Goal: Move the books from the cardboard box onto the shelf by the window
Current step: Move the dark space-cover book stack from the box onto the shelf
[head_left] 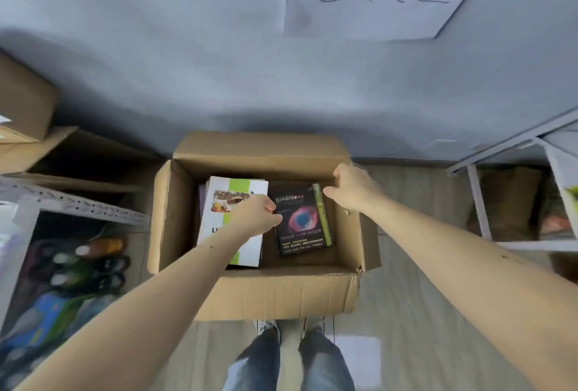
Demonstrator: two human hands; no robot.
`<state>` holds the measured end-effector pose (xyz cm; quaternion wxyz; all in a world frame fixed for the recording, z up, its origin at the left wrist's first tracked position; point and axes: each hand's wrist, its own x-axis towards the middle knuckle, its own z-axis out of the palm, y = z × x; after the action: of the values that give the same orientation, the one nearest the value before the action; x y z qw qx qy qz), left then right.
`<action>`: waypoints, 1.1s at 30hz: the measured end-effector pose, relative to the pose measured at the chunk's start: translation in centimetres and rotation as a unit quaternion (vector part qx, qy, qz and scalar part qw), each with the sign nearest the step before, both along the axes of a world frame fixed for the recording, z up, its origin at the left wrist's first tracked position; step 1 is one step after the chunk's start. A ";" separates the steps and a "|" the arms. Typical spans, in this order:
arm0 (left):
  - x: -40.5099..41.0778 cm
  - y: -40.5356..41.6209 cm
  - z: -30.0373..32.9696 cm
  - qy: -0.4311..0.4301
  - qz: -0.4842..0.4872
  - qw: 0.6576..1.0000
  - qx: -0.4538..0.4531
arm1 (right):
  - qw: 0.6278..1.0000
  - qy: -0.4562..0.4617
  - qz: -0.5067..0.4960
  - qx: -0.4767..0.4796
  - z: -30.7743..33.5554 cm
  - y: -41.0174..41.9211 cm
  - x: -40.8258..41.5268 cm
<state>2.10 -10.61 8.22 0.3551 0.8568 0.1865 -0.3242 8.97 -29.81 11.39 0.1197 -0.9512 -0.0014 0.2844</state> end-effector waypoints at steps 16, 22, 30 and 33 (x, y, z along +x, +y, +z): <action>0.3 -6.8 -25.7 0.181 0.145 0.973 0.010 | 0.988 0.147 -0.030 -0.041 -28.7 0.0 5.5; 0.4 -7.0 -29.2 0.223 0.259 0.939 -0.045 | 0.975 0.173 -0.136 -0.013 -33.5 0.4 5.9; 0.3 -7.4 -29.6 0.240 0.381 0.883 -0.130 | 0.972 0.149 -0.183 -0.008 -34.5 0.1 6.6; -0.5 -7.5 -29.2 0.223 0.388 0.884 -0.135 | 0.969 0.156 -0.189 0.006 -34.3 0.3 6.8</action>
<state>1.63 -18.12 -20.96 0.5137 0.5646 0.5327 -0.3655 15.75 -29.47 -22.95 0.1762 -0.8772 0.1954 0.4016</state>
